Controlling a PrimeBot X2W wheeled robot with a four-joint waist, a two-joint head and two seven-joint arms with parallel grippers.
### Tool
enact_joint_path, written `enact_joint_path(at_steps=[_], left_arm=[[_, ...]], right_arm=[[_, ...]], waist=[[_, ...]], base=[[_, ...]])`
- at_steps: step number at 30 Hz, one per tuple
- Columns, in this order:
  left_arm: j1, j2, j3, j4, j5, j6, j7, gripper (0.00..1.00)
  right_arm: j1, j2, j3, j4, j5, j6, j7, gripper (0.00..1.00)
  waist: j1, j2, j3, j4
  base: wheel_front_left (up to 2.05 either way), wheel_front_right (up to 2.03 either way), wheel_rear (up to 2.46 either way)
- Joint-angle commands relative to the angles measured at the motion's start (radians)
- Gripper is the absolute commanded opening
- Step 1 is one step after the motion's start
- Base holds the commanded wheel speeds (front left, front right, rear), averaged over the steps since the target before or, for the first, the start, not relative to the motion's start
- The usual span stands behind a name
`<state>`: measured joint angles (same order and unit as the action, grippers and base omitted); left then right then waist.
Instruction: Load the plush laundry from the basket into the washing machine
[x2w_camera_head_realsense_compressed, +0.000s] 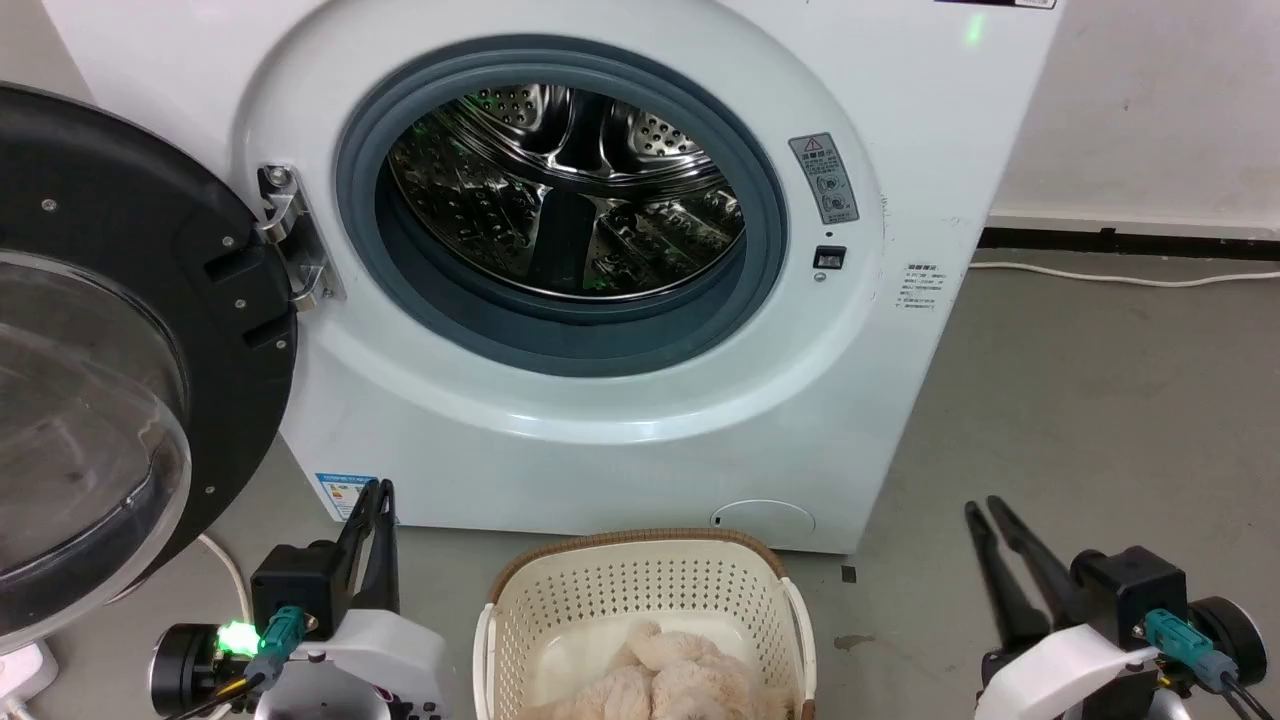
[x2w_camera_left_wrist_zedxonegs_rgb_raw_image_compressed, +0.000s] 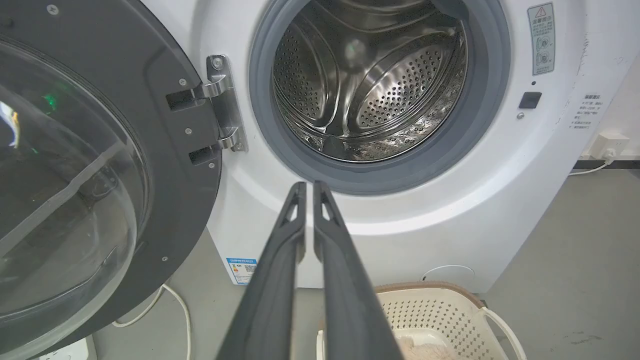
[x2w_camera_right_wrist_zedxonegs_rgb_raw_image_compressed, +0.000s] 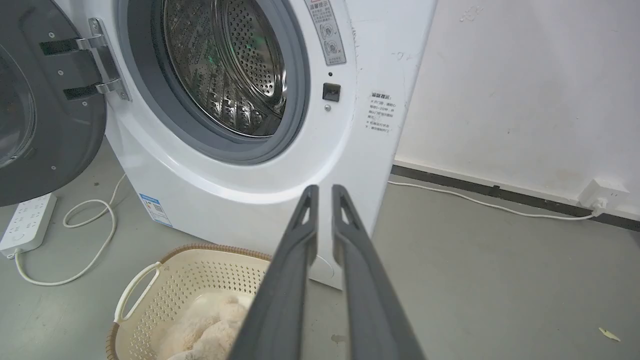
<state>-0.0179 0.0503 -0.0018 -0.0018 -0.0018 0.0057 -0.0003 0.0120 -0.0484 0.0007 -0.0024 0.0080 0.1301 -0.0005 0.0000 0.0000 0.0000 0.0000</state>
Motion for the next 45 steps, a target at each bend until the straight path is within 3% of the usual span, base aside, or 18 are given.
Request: enact_joint_path(at_steps=[1,45], left_arm=[[0.001,0.0,-0.001,0.0,-0.002,0.0,-0.001,1.0],[0.012,0.001,-0.063,0.035,-0.117,0.028,-0.075,1.0]], right_arm=[[0.001,0.0,0.0,0.0,0.003,0.0,-0.001,1.0],[0.048,-0.001,-0.023,0.017,0.124,0.0,-0.083,1.0]], waist=[[0.0,0.0,0.0,0.0],[0.0,0.0,0.022,-0.002]], base=[[0.0,0.0,0.0],[0.0,0.0,0.0]])
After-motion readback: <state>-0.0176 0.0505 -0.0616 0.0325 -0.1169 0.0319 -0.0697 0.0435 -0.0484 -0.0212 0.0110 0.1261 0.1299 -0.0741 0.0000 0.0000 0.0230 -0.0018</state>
